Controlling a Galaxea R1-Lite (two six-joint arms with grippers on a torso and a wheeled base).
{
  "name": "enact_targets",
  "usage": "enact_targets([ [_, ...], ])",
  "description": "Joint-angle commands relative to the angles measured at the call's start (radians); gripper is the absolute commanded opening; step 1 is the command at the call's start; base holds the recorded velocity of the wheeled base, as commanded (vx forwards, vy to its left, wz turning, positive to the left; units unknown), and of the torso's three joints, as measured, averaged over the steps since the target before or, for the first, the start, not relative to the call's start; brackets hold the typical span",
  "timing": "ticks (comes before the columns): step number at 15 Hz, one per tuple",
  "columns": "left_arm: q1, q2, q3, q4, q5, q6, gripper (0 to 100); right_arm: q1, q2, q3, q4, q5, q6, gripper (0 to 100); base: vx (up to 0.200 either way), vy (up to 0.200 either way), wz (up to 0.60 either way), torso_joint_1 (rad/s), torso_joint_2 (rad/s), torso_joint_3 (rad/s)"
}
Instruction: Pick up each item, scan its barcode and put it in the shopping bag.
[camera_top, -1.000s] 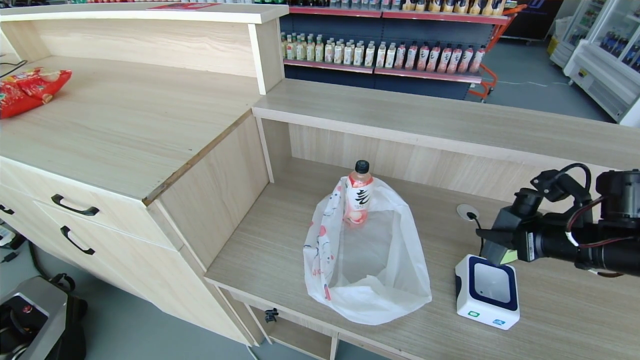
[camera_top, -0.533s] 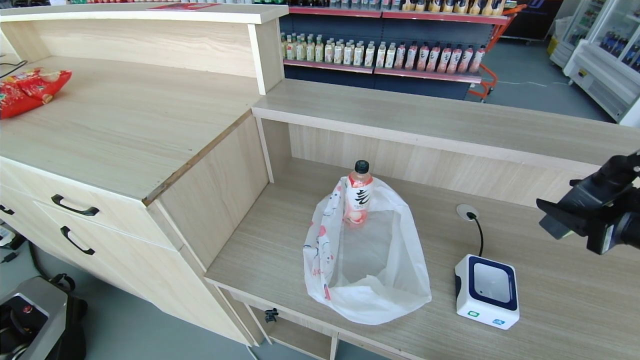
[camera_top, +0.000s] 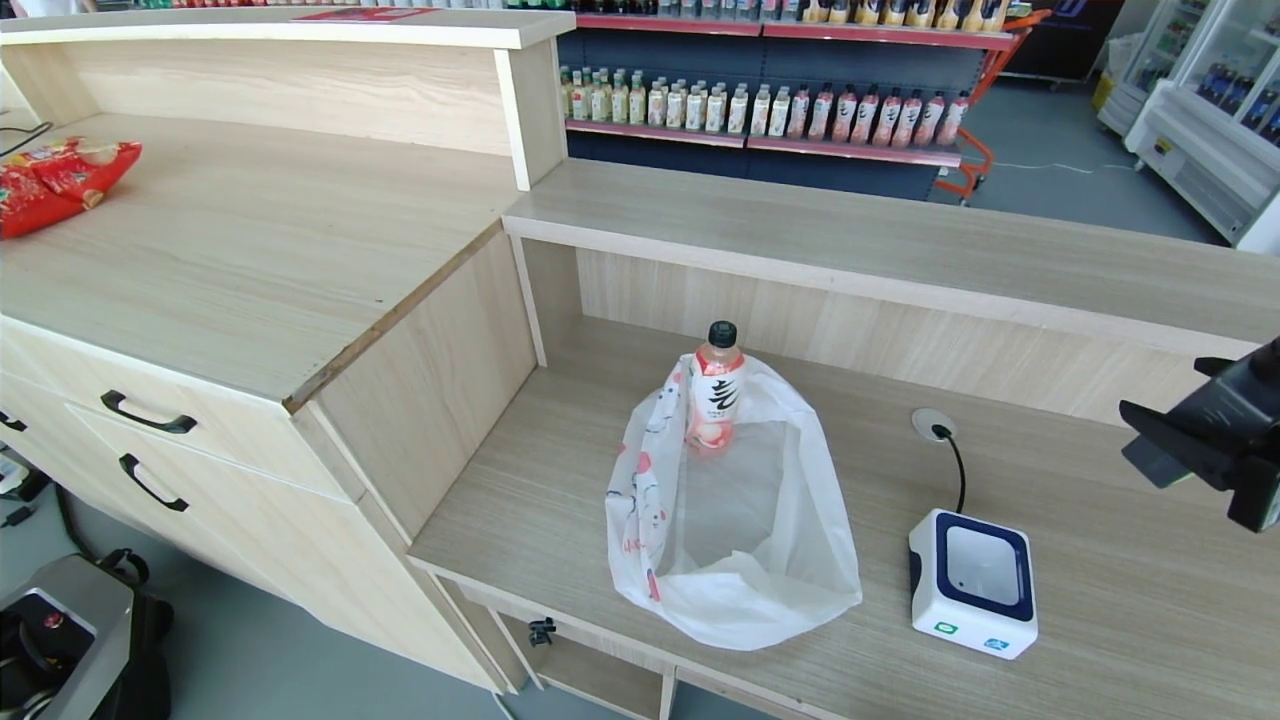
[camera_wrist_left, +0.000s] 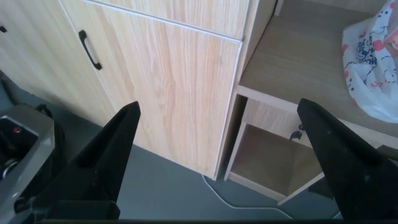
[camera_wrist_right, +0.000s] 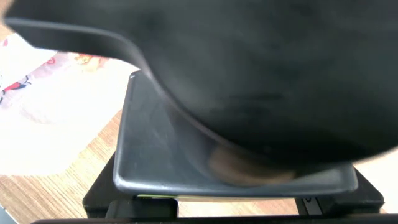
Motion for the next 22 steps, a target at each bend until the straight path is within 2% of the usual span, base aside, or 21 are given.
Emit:
enact_targets([
  [1,0.001,0.0,0.0,0.0,0.001,0.0,100,0.001,0.003,0.0,-0.003,0.001,0.0,0,0.0,0.0,0.6,0.002,0.0,0.002],
  [7,0.001,0.0,0.002,0.0,0.002,0.0,100,0.001,0.053,0.0,-0.001,0.004,0.001,0,0.0,0.0,0.6,0.001,0.0,0.002],
  [14,0.001,0.0,0.0,0.0,0.001,0.0,100,-0.056,0.358,-0.031,-0.018,0.007,0.001,0,0.0,0.0,0.0,0.0,0.0,0.0],
  [18,0.001,0.0,0.0,0.0,0.001,0.0,100,-0.027,0.509,-0.051,-0.026,0.065,0.001,0,0.0,0.0,0.0,0.0,0.0,0.0],
  [22,0.001,0.0,0.0,0.0,0.001,0.0,100,0.001,0.645,-0.059,-0.164,0.093,0.004,0,0.0,0.0,0.0,0.0,0.0,0.0],
])
